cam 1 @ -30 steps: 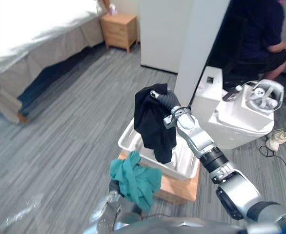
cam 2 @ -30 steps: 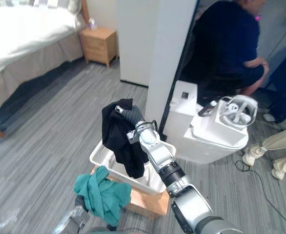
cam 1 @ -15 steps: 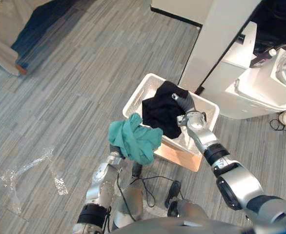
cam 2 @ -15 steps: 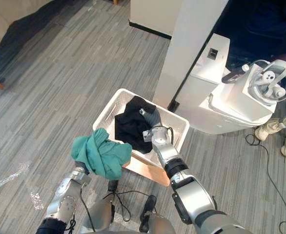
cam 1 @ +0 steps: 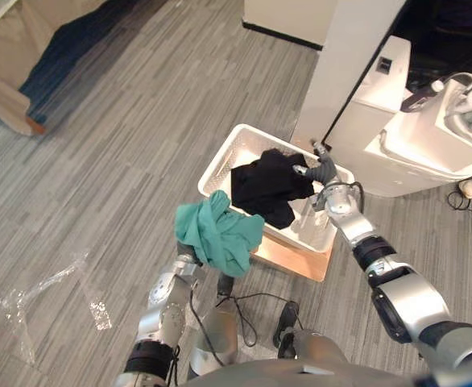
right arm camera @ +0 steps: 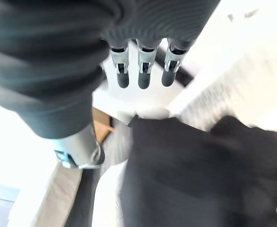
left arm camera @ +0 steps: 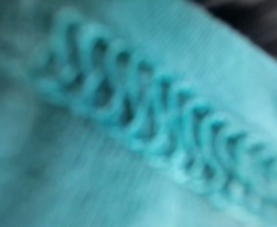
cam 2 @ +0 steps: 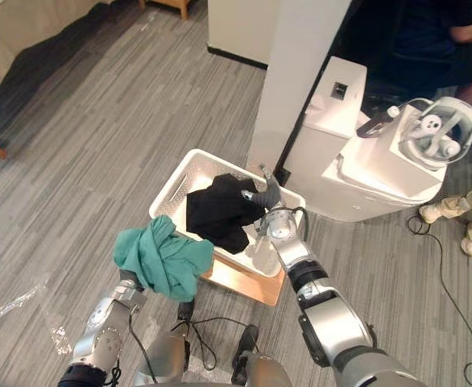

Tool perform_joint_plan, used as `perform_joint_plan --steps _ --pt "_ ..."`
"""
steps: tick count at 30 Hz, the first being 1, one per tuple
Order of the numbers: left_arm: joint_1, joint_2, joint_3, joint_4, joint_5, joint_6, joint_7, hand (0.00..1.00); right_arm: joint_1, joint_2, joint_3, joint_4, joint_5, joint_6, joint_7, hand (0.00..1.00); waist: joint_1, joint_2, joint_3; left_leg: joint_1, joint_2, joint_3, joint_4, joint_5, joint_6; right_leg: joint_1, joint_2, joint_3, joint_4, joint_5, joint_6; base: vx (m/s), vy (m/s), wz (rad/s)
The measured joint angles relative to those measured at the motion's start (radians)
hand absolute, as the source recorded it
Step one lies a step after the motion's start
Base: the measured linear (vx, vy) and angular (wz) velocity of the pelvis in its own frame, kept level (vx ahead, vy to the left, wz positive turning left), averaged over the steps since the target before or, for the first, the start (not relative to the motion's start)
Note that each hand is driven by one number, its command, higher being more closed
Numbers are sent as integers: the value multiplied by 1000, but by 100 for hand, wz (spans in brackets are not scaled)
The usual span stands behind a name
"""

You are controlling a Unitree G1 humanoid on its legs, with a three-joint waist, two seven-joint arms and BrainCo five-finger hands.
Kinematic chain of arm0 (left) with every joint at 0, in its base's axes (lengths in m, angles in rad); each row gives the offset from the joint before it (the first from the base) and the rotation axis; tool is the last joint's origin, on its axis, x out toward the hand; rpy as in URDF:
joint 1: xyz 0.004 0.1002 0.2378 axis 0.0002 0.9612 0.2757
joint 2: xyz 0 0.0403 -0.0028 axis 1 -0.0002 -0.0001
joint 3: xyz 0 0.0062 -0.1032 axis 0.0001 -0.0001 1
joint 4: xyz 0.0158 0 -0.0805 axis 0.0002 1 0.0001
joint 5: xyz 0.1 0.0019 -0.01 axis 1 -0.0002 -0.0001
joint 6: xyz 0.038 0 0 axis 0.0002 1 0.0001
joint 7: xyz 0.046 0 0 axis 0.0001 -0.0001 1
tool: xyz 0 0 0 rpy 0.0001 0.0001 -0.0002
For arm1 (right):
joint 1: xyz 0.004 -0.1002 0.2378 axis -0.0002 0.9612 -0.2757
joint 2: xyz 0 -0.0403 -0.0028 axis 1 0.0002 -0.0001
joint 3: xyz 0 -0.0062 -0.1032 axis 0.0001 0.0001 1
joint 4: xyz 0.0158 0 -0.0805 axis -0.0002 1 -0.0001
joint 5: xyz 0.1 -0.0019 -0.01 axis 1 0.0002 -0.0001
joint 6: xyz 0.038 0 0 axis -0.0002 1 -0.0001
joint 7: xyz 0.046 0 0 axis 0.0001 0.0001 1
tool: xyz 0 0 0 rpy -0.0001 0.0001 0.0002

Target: Tidy the bed and pick cloth on bed and put in laundry

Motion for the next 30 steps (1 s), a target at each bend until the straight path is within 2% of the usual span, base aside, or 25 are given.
perform_joint_plan --steps 4,6,9,11,12,14,16,17,19,22,25,30 --pt "51 -3 22 0 1 -3 1 100 100 -3 0 -85 -11 12 23 0 -19 -26 -30 29 -1 10 0 -12 0 33 0 8 -19 0 1 37 -2 -7" --pt "76 -5 66 -8 1 -33 11 100 184 -8 -10 -117 -13 26 37 0 -24 -41 -56 35 -4 12 3 -19 -2 41 -1 14 -32 2 4 42 4 -6" --pt "106 -18 146 -89 -6 -66 59 100 325 -20 -56 -174 -32 31 42 0 -28 -39 -72 54 -11 12 5 -29 1 65 -7 14 -41 2 8 67 7 1" --pt "132 -30 220 -174 -17 -110 101 100 434 -29 -105 -183 -41 30 39 0 -37 -29 -102 57 -18 11 5 -35 4 71 -13 12 -46 1 10 65 15 2" --pt "145 -31 282 -240 -22 -156 153 100 519 -32 -162 -182 -50 31 31 0 -47 -15 -119 63 -23 13 5 -40 5 76 -17 13 -47 0 12 57 12 -3" --pt "142 -29 336 -285 -3 -203 237 100 585 -32 -207 -177 -59 37 16 0 -54 -2 -133 66 -25 15 4 -41 5 78 -17 14 -47 0 13 31 5 -2" --pt "120 -19 436 -350 35 -256 387 100 679 -28 -250 -128 -60 42 2 0 -78 10 -150 86 -24 20 3 -44 2 96 -17 17 -49 0 13 12 -4 -5" --pt "114 -15 446 -357 43 -260 411 100 695 -26 -257 -115 -60 42 0 0 -78 12 -154 91 -23 23 2 -45 2 100 -17 19 -50 0 13 -10 -4 -15" --pt "86 33 463 -373 69 -265 513 100 778 2 -298 -31 -52 41 -7 0 -83 19 -185 120 -16 41 -1 -52 1 117 -14 40 -54 0 13 -34 -10 -21" --pt "68 50 452 -397 112 -255 561 100 861 29 -321 39 -26 38 -7 0 -105 30 -224 137 -12 74 -2 -61 2 123 -13 58 -55 -7 24 -68 -5 -17" --pt "64 53 421 -447 181 -247 570 100 923 58 -346 69 11 15 6 0 -108 32 -245 152 1 115 -2 -79 -1 121 -9 97 -58 -8 23 -53 -3 -44" --pt "-48 115 297 -425 344 -200 543 100 1000 101 -407 107 40 -36 63 0 -156 23 -261 167 20 212 -2 -83 -4 102 3 175 -62 10 32 -11 3 -49"
